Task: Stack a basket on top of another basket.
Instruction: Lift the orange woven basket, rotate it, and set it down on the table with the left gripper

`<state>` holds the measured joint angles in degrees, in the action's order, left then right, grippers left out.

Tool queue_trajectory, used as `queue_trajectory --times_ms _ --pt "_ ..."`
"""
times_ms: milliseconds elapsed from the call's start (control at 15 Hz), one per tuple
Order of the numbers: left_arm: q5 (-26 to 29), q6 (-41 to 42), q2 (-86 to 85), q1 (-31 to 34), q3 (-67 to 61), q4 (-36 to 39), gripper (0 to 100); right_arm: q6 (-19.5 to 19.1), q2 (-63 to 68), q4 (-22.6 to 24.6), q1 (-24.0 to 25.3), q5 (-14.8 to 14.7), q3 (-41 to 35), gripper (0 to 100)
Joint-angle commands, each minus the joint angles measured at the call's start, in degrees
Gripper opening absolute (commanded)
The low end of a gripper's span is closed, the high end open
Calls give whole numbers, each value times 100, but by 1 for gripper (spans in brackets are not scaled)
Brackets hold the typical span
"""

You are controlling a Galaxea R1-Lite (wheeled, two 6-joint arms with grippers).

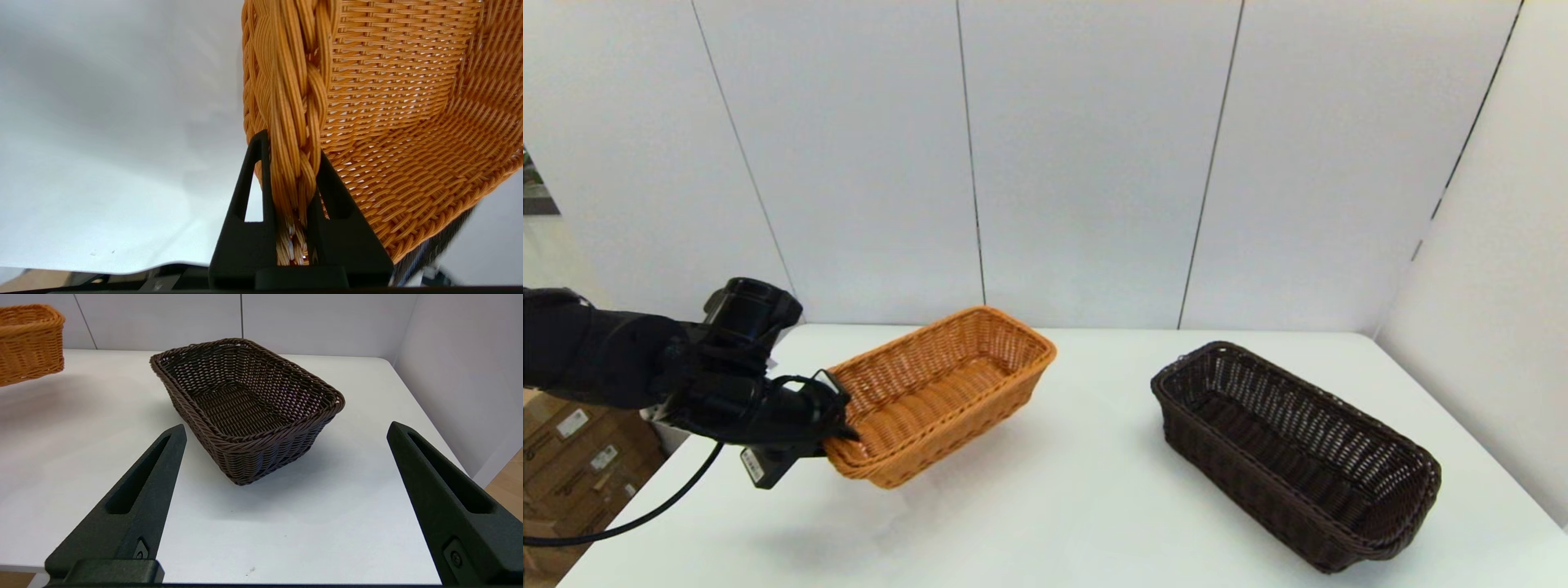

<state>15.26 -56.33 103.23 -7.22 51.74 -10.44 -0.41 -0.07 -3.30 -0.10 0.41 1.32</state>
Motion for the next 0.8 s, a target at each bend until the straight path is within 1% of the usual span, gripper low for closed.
queue_trajectory --times_ms 67,267,400,467,600,733,800 --pt "337 694 -172 1 -94 -20 0 -2 7 -4 1 2 0 100" --pt "618 1625 -84 -8 -67 -55 0 -2 7 -4 1 2 0 100" --pt "987 2241 -57 -34 -6 -196 0 -2 7 -4 1 2 0 100" --pt "1198 2557 -49 -78 82 -415 0 -2 7 -4 1 2 0 100" --pt "1550 2724 66 -148 302 -670 0 -2 7 -4 1 2 0 100" --pt "1647 2777 206 -289 372 -653 0 -2 7 -4 1 2 0 100" --pt "1647 2935 321 -342 434 -653 0 -2 7 -4 1 2 0 100"
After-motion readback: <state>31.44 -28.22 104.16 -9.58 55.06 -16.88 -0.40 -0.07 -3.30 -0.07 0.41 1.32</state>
